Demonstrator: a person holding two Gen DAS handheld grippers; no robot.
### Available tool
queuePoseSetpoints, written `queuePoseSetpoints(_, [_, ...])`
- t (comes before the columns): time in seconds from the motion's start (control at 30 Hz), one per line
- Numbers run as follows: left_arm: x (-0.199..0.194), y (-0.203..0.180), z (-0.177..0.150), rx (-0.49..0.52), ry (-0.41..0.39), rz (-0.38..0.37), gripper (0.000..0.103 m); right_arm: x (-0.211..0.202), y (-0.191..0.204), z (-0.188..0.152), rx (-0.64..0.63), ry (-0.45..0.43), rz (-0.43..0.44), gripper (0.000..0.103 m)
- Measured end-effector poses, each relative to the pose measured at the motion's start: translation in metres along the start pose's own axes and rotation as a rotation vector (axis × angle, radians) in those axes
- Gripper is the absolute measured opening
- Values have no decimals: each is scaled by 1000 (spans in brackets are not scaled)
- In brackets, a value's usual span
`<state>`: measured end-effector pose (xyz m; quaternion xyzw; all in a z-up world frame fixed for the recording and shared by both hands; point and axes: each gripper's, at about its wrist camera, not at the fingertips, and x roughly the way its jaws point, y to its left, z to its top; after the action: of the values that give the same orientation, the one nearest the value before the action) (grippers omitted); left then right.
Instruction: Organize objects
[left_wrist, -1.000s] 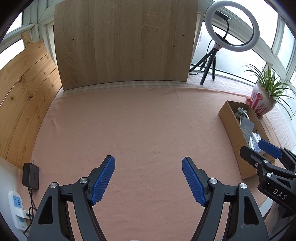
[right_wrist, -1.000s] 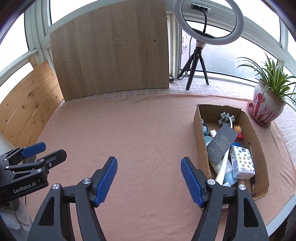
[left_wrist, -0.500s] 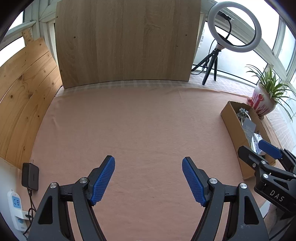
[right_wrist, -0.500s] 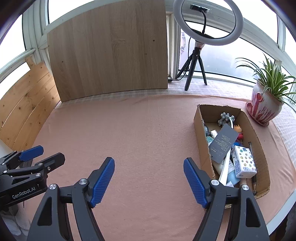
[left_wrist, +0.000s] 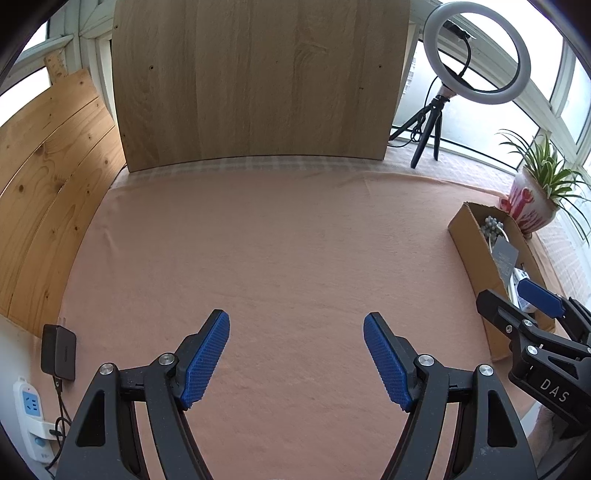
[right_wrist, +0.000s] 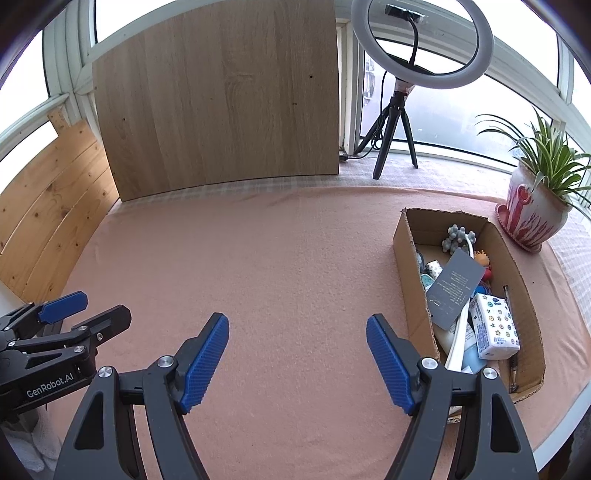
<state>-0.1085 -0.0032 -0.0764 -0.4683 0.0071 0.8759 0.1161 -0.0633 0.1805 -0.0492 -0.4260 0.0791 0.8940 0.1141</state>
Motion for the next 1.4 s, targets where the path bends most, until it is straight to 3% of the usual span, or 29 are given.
queuePoseSetpoints(1.4, [21, 9, 4, -6, 22, -2, 78, 19, -2, 2, -2, 17, -9, 74])
